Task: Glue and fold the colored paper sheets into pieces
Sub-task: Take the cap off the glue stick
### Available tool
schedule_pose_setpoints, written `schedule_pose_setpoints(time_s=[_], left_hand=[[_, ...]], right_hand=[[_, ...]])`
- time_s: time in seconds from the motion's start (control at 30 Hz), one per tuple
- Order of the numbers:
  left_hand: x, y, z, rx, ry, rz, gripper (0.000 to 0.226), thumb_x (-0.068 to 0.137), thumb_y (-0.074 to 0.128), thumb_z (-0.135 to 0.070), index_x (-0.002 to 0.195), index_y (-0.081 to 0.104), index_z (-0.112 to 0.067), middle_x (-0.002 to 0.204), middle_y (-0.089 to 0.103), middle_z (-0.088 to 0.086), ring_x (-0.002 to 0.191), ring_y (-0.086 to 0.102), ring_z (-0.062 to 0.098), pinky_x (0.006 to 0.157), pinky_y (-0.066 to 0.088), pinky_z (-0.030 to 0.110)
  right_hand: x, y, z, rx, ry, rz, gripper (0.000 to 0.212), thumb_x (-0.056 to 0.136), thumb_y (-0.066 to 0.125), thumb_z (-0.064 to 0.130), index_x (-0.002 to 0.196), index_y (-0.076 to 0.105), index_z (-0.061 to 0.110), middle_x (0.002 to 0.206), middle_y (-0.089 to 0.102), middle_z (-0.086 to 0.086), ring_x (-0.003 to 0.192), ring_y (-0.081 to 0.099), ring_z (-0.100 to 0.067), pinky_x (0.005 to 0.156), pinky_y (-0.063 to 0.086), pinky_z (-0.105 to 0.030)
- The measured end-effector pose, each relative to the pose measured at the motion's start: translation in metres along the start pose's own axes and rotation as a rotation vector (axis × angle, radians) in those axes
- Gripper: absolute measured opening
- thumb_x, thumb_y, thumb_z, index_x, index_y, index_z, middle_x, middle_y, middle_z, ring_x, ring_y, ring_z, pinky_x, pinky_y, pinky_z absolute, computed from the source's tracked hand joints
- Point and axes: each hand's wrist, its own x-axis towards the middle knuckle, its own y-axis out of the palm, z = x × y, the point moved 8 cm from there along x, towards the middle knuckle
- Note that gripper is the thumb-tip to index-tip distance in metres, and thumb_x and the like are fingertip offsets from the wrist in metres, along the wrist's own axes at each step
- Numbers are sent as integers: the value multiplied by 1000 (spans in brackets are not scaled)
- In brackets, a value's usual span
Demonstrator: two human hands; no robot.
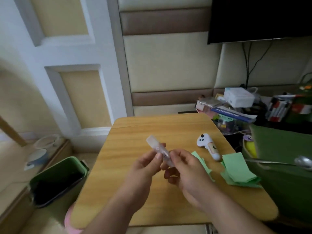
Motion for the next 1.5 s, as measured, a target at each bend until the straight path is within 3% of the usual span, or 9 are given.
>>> schedule_pose_setpoints(time_s=[0.17, 0.47, 0.77, 0.87, 0.97, 1.1, 1.2, 1.33, 1.5], left_hand=[[5, -29, -32, -108, 33, -69, 38, 91, 62, -43, 123, 75, -28, 99, 70, 3, 103, 64, 23, 104, 48, 46], [4, -32, -29, -259, -44, -27, 34, 95, 58, -35, 119, 77, -19, 102, 67, 6, 93, 63, 23, 89, 49, 40], [4, -26, -10, -324, -183, -85, 30, 90, 58, -43, 107, 78, -27, 98, 66, 5, 57, 47, 26, 50, 34, 33], [3, -19, -16, -330, -145, -104, 30, 91, 56, -39, 102, 80, -23, 93, 69, 2, 73, 59, 25, 58, 41, 36], [4, -16, -21, -358, -117, -117, 31, 93, 57, -34, 102, 83, -19, 98, 70, 4, 90, 68, 21, 84, 50, 43], [1, -8, -18, -370, -128, -202, 34, 92, 58, -33, 110, 80, -14, 109, 74, 10, 98, 71, 21, 88, 54, 38], [8, -19, -31, -411, -53, -287, 25, 102, 55, -33, 107, 77, -21, 107, 73, 0, 106, 67, 20, 91, 49, 39], [14, -85, -62, -286, 139, -521, 22, 102, 59, -34, 112, 76, -23, 106, 74, -6, 108, 65, 18, 98, 46, 41], [16, -112, -18, 248, 19, -554, 24, 104, 56, -35, 120, 74, -36, 102, 75, -7, 103, 64, 20, 87, 49, 35]], right_hand=[[-9, 20, 5, -4, 12, -4, 27, 108, 52, 31, 105, 68, 9, 76, 65, -11, 65, 59, -20, 59, 45, -31], [5, 60, -5, -21, 130, 150, 42, 105, 46, 55, 97, 63, 17, 58, 38, -3, 51, 39, -16, 54, 25, -30], [10, 60, -16, 19, -89, 132, 44, 96, 57, 50, 90, 66, 8, 64, 40, -5, 56, 39, -16, 50, 32, -23], [5, 54, -4, -147, -224, 57, 37, 96, 55, 54, 91, 72, 21, 61, 46, 4, 58, 42, -13, 53, 36, -22], [-2, 47, 12, -370, -394, 3, 28, 96, 52, 55, 99, 73, 37, 64, 61, 18, 59, 55, -2, 58, 39, -15], [-10, 36, 22, -580, -579, -116, 22, 104, 53, 45, 114, 70, 35, 85, 71, 16, 80, 68, -6, 63, 43, -13], [-12, 22, 22, -737, -648, -223, 32, 105, 49, 55, 111, 69, 31, 80, 63, 18, 71, 60, -1, 60, 38, -12], [-5, 4, 16, -375, -420, -129, 30, 95, 48, 64, 106, 70, 47, 62, 48, 10, 59, 46, -10, 60, 41, -28], [-1, 1, 20, -60, -297, -63, 36, 92, 51, 56, 95, 77, 30, 62, 41, -1, 61, 46, -18, 62, 39, -31]])
